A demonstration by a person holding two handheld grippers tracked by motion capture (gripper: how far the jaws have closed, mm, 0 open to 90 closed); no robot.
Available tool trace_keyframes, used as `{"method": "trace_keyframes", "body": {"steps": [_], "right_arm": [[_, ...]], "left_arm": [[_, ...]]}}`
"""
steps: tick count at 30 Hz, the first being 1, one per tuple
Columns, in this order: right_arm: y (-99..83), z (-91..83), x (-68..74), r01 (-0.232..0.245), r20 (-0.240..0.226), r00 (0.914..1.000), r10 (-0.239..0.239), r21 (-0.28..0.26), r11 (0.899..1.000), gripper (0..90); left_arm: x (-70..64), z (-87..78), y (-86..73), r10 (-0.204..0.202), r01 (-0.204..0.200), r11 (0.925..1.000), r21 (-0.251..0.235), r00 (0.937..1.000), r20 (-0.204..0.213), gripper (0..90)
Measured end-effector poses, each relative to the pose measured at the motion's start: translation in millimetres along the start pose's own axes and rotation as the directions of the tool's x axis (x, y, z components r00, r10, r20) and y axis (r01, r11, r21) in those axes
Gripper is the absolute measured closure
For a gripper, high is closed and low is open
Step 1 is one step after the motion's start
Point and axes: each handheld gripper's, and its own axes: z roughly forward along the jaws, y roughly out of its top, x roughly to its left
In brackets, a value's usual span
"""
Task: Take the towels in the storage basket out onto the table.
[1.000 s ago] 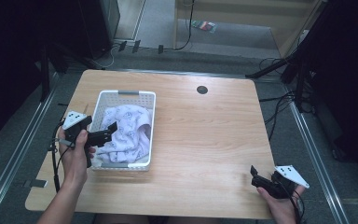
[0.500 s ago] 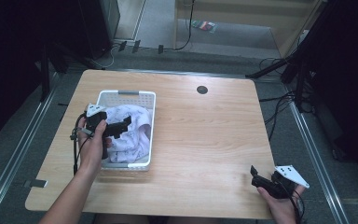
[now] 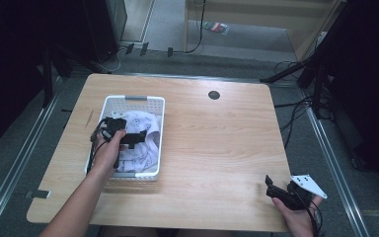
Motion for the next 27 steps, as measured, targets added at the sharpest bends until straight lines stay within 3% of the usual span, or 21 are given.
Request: {"method": "trace_keyframes", "body": {"steps": [2,4,7,9,11,15,18,21,23,25,27], "right_arm": [[0.0,0.0,-0.1,0.001,0.0,1.0,-0.001,-0.001,1.0,4.7],[0.0,0.0,-0.1,0.0,0.0,1.0,0.0,-0.001,1.0,4.7],[-0.1,0.0,0.0,0.0,0.001,1.0,0.0,-0.001,1.0,4.7],[-0.1,0.1,0.0,0.001,0.002,1.0,-0.001,-0.001,1.0,4.7],[-0.1,0.1,0.0,0.0,0.003,1.0,0.0,-0.001,1.0,4.7],[0.1,0.5,0.1,0.004,0.006,1.0,-0.004,0.001,1.0,4.7],[0.0,0.4,0.2,0.003,0.008,1.0,-0.003,0.001,1.0,4.8],[0.0,0.3,0.5,0.006,0.011,0.9999,-0.006,0.001,1.0,5.0],[-0.1,0.3,0.5,0.005,0.01,0.9999,-0.005,0.002,1.0,5.0],[0.0,0.4,0.5,0.004,0.009,1.0,-0.004,0.002,1.0,5.1],[0.0,0.4,0.4,0.007,0.007,0.9999,-0.007,0.002,1.0,5.1]], "left_arm": [[0.5,6.7,-2.4,0.008,-0.007,0.9991,0.043,0.9998,-0.016,0.0],[0.4,10.9,-4.1,0.035,-0.034,0.998,0.054,0.9989,-0.031,0.0],[0.2,12.9,-5.7,0.048,-0.047,0.9977,0.05,0.9984,-0.029,0.0],[0.1,14.6,-8.0,0.079,-0.078,0.9957,0.049,0.9966,-0.021,0.0],[2.4,16.3,-9.4,0.063,-0.063,0.9975,0.033,0.998,-0.001,0.0],[-2.9,20.8,-13.3,0.122,-0.121,0.9922,0.03,0.9913,-0.05,0.0],[-4.5,22.3,-13.8,0.115,-0.113,0.993,0.034,0.9909,-0.069,0.4],[-6.4,19.8,-12.8,0.097,-0.095,0.995,0.03,0.9898,-0.104,12.6],[-3.0,16.8,-13.5,0.066,-0.066,0.9978,0.005,0.9896,-0.128,26.0],[-0.8,14.9,-12.7,0.055,-0.055,0.9985,0.002,0.9887,-0.14,38.0],[-1.6,13.7,-12.4,0.055,-0.055,0.9985,0.004,0.9887,-0.14,44.1]]}}
